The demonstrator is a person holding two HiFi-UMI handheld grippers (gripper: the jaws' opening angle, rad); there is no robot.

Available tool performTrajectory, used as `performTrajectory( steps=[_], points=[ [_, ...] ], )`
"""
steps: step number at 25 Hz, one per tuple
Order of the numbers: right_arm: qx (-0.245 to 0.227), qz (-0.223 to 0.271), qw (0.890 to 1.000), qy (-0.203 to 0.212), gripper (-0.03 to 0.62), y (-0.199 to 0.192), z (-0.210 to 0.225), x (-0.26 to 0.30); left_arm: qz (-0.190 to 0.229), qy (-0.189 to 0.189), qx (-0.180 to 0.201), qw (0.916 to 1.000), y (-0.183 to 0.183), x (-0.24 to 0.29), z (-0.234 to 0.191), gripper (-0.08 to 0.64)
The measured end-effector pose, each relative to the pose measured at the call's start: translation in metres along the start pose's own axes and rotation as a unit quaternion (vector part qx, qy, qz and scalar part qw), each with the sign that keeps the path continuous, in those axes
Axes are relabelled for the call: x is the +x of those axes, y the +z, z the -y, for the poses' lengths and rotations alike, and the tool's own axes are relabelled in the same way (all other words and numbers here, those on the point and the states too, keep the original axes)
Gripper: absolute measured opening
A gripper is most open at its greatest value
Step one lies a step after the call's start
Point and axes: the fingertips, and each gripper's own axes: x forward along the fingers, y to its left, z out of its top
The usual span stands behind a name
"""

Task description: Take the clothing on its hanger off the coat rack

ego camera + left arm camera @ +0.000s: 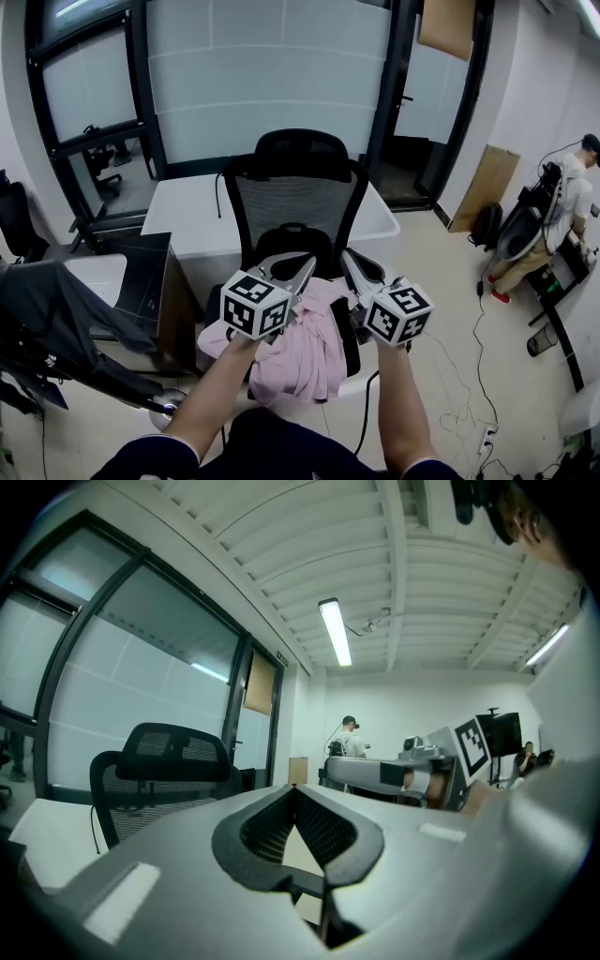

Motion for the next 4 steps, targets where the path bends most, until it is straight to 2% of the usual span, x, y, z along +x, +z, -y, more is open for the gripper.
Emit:
performTrajectory(
  steps=[4],
  points=[
    [0.002, 0.005, 1.000, -0.004, 0.002, 0.0005, 0.0018, -0.0013, -0.004, -0.003, 0.003, 1.0000, -0.0009, 0.0018, -0.0009, 0.011]
  ],
)
